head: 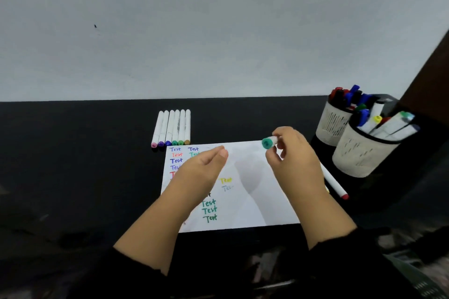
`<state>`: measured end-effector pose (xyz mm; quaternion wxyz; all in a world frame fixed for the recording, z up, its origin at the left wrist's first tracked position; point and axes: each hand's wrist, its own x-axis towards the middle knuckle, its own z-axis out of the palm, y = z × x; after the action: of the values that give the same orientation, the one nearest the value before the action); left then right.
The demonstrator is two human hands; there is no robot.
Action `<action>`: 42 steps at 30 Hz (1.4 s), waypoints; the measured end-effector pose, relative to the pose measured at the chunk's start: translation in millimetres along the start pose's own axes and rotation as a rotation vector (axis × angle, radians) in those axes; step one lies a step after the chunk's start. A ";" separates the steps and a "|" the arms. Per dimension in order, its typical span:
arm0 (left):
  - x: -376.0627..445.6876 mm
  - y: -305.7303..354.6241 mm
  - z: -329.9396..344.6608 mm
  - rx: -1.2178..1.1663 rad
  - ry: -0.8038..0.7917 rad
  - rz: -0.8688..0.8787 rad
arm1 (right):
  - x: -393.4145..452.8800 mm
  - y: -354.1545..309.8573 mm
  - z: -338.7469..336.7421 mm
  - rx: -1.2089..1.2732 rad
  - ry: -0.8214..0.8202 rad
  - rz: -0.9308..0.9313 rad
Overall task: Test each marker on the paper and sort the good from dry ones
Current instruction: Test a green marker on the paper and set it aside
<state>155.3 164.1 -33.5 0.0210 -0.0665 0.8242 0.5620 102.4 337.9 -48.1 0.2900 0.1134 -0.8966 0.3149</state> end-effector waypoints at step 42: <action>72.5 -14.9 120.2 0.866 -0.087 0.192 | 81.5 98.5 -116.4 -0.228 -0.169 0.593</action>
<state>80.7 264.2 -99.4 0.0291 0.0488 0.9844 0.1666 50.9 486.0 24.6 0.1212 -0.1601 -0.9408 0.2730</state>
